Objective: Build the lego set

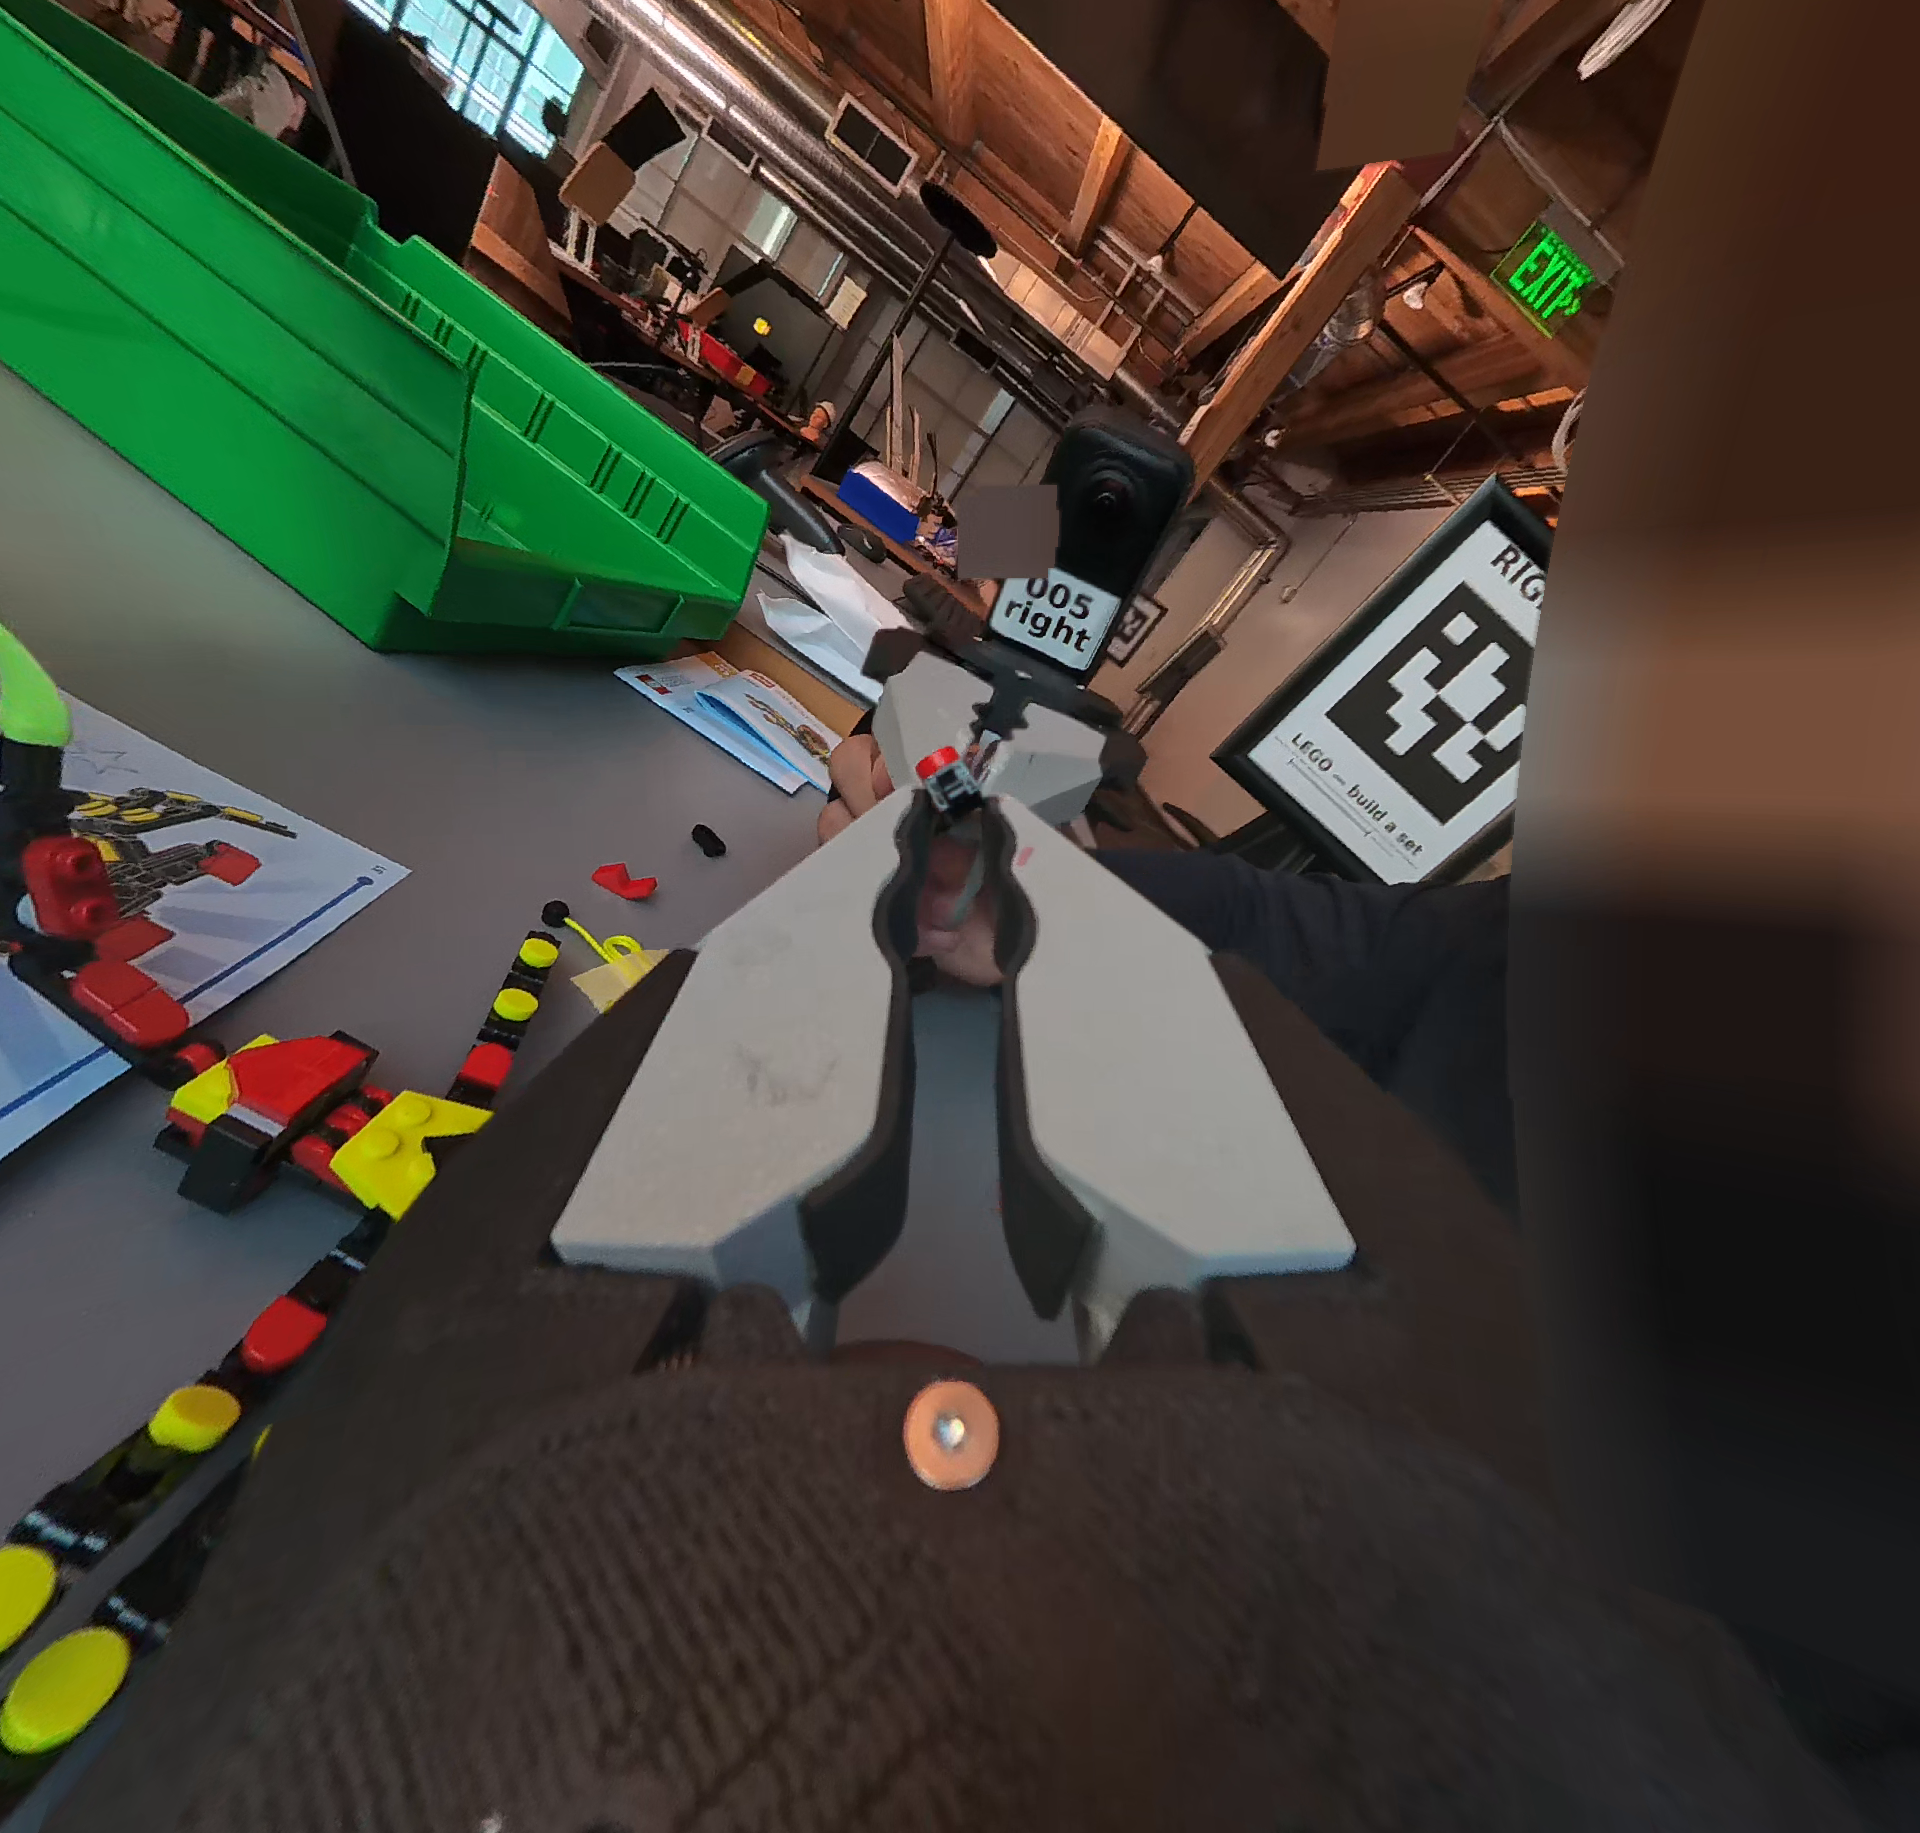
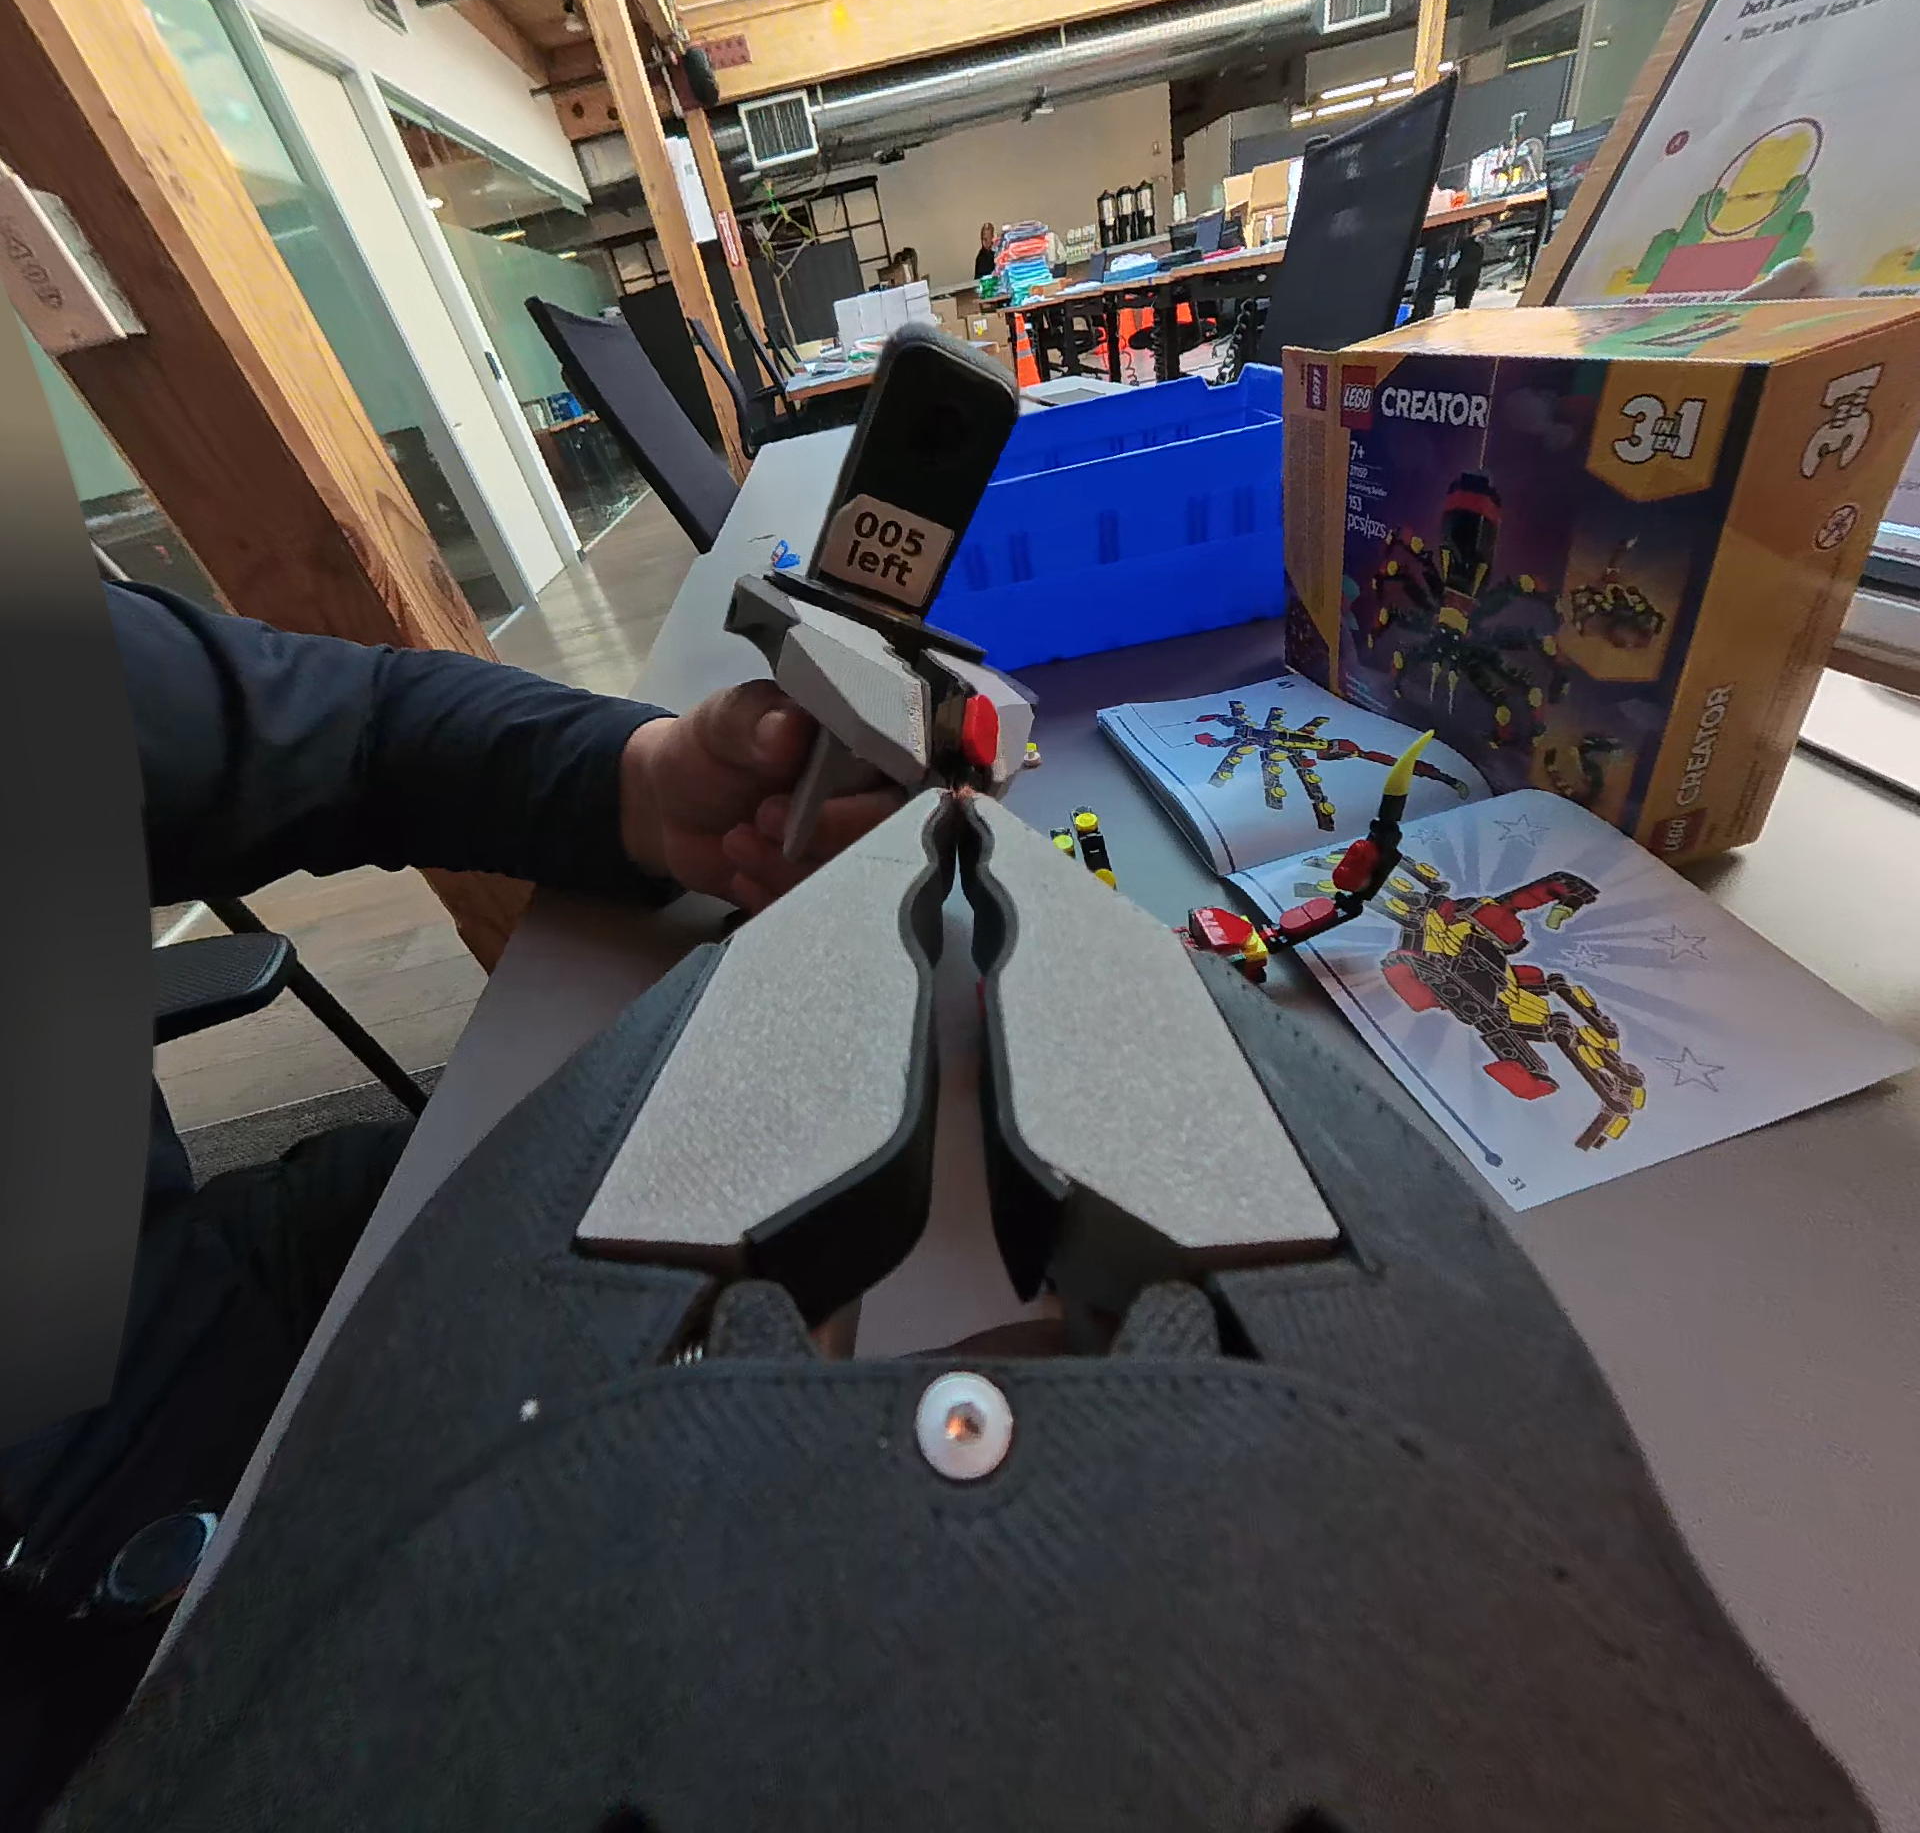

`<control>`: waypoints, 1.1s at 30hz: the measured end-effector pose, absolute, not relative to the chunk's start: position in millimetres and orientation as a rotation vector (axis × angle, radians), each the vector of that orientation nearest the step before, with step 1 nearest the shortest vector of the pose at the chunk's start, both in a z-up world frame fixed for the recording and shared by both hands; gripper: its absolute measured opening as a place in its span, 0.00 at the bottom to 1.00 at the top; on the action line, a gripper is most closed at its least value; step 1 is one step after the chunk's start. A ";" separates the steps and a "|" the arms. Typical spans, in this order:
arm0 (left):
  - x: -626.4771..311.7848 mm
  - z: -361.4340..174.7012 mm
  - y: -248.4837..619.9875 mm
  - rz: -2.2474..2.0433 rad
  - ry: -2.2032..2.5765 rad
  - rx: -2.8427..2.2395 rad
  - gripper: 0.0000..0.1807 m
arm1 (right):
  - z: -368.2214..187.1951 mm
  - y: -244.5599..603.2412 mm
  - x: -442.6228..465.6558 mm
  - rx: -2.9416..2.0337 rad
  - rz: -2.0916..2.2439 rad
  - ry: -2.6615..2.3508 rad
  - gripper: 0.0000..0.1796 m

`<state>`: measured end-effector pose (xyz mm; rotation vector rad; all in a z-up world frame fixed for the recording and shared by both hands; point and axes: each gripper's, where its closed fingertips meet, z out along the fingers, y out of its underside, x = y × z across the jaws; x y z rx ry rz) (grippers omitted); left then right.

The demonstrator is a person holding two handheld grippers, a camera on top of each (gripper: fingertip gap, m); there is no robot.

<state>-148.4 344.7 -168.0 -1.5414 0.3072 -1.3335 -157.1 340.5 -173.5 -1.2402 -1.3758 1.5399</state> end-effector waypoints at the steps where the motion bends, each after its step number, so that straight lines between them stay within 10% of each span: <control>1: -148.7 -169.9 344.8 -1.294 0.327 -1.557 0.03 | -174.8 340.8 -157.2 -1.253 1.540 -1.379 0.00; 23: -143.0 -177.3 341.4 -1.236 0.408 -1.611 0.03 | -178.6 339.3 -148.6 -1.351 1.761 -1.444 0.06; 33: -149.9 -175.3 344.2 -1.358 0.300 -1.597 0.03 | -177.0 343.8 -146.2 -1.075 1.049 -1.566 0.10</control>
